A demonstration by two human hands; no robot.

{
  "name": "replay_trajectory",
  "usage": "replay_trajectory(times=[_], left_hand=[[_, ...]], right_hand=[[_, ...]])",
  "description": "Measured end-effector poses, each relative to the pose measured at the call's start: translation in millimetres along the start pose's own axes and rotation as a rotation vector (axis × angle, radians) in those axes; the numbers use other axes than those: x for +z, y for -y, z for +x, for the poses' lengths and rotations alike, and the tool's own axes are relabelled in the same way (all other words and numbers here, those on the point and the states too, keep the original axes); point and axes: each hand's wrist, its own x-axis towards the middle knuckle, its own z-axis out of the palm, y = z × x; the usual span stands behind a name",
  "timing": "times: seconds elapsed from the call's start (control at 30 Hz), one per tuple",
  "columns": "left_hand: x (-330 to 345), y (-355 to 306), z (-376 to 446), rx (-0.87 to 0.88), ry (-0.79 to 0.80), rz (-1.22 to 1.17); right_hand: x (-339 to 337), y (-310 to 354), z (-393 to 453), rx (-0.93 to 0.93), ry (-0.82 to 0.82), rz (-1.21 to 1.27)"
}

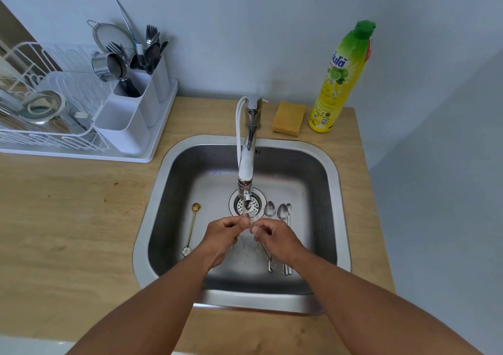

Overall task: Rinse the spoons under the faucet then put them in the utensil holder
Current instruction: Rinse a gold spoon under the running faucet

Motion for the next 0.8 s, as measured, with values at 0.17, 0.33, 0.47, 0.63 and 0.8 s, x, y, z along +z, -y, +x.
replay_trajectory(times=[0.17,0.33,0.47,0.63,0.8], left_hand=[[1,-2,4,-0.062,-0.008,-0.122],[3,-10,8,-0.130,-0.031,-0.172],[5,-12,7,-0.179,-0.014,-0.199],[6,-9,4,-0.112,-0.009,-0.226],[13,-10,2,0.001,-0.048,-0.021]], right_hand=[[3,4,-4,-0.069,-0.027,0.002],[4,7,-5,-0.099,-0.022,-0.023],[7,10,-4,-0.108,-0.026,-0.009],[10,10,-2,-0.042,-0.078,0.038],[8,5,0,-0.004,-0.149,-0.024]])
